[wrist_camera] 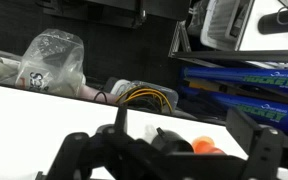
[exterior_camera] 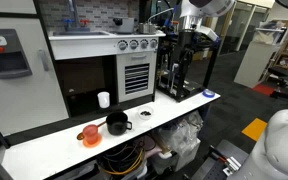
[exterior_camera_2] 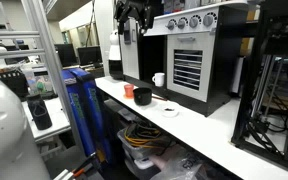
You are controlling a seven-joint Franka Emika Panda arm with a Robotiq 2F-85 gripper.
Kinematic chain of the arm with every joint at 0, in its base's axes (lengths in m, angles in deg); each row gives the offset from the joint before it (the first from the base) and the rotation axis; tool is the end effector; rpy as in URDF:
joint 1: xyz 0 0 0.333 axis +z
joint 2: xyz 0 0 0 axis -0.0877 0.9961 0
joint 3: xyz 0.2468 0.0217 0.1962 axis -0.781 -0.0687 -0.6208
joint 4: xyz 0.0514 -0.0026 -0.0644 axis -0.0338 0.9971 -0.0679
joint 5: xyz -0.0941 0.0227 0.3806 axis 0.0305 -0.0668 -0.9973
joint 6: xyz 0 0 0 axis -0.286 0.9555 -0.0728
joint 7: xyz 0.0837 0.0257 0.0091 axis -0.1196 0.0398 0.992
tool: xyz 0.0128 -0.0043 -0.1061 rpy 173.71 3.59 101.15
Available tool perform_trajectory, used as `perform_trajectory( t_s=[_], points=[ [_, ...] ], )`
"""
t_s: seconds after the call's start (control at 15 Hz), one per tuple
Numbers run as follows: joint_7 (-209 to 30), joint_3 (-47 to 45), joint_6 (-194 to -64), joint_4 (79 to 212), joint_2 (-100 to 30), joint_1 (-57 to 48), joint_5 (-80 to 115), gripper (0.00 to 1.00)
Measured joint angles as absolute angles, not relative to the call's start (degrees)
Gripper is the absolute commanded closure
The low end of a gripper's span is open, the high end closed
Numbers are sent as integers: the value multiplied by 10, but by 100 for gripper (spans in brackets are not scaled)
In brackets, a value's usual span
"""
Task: Pour the contents in the white bowl on the right into the black pot
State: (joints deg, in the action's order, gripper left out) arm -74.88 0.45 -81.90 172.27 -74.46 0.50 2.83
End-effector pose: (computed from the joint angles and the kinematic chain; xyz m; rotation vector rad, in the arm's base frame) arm 0.4146 0.0176 0.5790 -2.8684 -0.2487 0.2024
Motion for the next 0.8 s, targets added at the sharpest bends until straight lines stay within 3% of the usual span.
perform_trajectory(
  t_s=[0.8],
  points=[
    [-741,3,-882,1786,-735,-14,45,0]
  ],
)
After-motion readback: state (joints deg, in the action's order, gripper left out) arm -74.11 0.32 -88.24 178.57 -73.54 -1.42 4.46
